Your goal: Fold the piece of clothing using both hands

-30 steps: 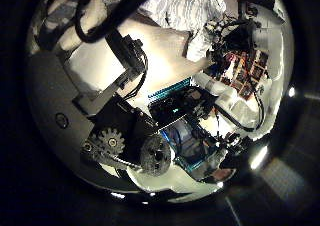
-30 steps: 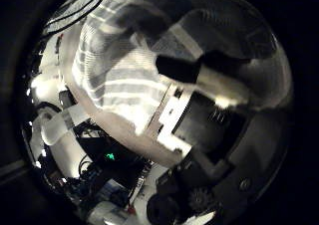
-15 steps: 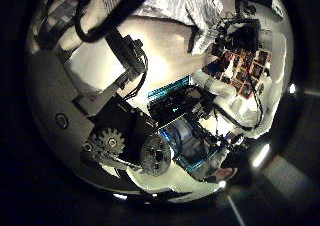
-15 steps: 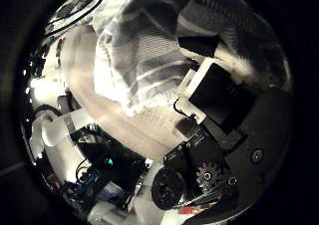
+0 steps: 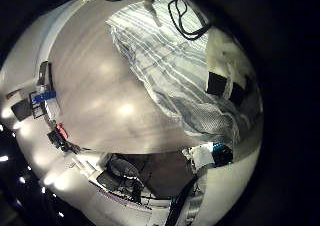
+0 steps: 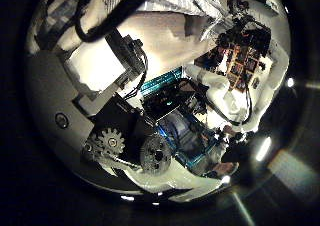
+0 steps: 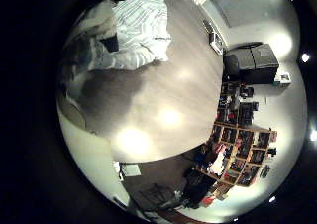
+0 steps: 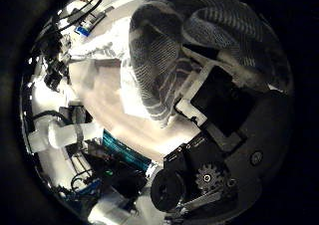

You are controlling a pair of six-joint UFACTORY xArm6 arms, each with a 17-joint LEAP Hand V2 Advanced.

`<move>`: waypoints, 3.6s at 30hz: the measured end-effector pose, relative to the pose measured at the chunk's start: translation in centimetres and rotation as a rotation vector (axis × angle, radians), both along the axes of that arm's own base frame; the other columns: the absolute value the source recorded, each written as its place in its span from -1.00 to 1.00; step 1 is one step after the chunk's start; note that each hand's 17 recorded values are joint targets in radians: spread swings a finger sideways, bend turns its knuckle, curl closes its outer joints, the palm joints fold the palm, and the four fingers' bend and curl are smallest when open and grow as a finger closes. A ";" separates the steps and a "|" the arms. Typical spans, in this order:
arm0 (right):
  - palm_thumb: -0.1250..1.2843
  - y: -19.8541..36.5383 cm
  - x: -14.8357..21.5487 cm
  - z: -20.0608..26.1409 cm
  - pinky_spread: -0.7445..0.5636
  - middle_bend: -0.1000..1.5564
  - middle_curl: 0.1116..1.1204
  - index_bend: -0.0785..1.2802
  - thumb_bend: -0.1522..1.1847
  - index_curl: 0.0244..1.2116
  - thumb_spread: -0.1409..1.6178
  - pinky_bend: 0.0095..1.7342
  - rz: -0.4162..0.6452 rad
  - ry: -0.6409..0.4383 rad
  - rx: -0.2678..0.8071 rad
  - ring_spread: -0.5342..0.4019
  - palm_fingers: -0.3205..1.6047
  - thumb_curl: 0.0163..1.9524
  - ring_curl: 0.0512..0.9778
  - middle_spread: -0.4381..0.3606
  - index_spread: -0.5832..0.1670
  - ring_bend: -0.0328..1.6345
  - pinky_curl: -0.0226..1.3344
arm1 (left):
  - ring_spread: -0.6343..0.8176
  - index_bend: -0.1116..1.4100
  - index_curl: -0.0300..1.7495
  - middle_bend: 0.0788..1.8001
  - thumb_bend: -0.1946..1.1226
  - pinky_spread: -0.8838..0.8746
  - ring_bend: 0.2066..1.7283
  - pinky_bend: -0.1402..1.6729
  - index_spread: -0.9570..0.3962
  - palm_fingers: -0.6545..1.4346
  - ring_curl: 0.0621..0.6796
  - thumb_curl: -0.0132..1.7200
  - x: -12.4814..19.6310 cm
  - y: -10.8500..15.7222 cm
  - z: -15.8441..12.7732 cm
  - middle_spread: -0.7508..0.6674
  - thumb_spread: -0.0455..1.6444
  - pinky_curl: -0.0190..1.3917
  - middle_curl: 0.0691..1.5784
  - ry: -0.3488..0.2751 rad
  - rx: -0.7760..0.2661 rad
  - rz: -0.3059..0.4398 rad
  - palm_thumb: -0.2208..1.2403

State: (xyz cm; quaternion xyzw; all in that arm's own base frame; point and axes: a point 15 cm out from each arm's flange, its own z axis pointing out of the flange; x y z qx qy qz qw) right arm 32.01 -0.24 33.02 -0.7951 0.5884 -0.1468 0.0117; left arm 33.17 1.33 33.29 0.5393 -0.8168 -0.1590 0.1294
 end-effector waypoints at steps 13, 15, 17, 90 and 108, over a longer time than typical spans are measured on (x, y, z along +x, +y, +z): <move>0.57 -1.8 -2.1 7.1 -0.18 0.68 0.38 0.74 -0.79 0.41 0.31 0.58 -0.113 -0.033 0.054 -0.31 0.51 -0.31 0.36 -0.30 -0.17 0.72 -0.05 | -0.78 -0.61 0.85 -0.10 -0.73 -0.81 0.37 0.07 -0.19 0.66 0.46 -0.31 -1.9 -0.3 4.6 -0.86 0.34 0.09 0.34 -0.053 -0.072 0.021 0.40; 0.56 -2.1 -1.3 8.0 -0.18 0.69 0.37 0.75 -0.80 0.41 0.30 0.58 -0.125 -0.042 0.055 -0.31 0.51 -0.30 0.36 -0.30 -0.16 0.72 -0.03 | -0.78 -0.60 0.85 -0.10 -0.73 -0.81 0.37 0.06 -0.19 0.67 0.45 -0.31 -1.1 -0.4 5.4 -0.86 0.34 0.09 0.34 -0.076 -0.071 0.028 0.40; 0.56 -2.2 0.1 8.9 -0.18 0.69 0.37 0.75 -0.79 0.40 0.30 0.58 -0.132 -0.049 0.056 -0.31 0.51 -0.30 0.37 -0.30 -0.15 0.72 -0.02 | -0.78 -0.61 0.84 -0.10 -0.73 -0.82 0.37 0.07 -0.19 0.67 0.45 -0.31 0.1 -0.4 5.9 -0.85 0.34 0.09 0.33 -0.092 -0.068 0.037 0.40; -0.53 -16.3 15.2 -8.0 0.74 -0.43 -0.50 -0.64 -0.81 -0.48 0.49 0.08 -0.610 0.281 0.236 0.37 -0.50 -0.70 -0.52 0.18 -0.15 0.01 -0.45 | 0.30 -0.59 -0.30 -0.90 -0.73 0.52 -0.37 -0.54 0.42 -0.28 -0.29 -0.58 10.8 -2.5 -12.5 0.45 0.47 -0.30 -0.63 -0.044 -0.105 0.221 -0.02; -0.54 -14.8 14.6 -13.7 0.66 -0.41 -0.49 -0.65 -0.80 -0.53 0.46 0.13 -0.615 0.429 0.243 0.31 -0.35 -0.71 -0.51 0.29 0.04 0.16 -0.52 | 0.31 -0.60 -0.41 -0.89 -0.73 0.51 -0.41 -0.53 0.44 -0.25 -0.35 -0.59 10.9 -2.3 -14.3 0.43 0.48 -0.38 -0.69 -0.030 -0.105 0.237 -0.01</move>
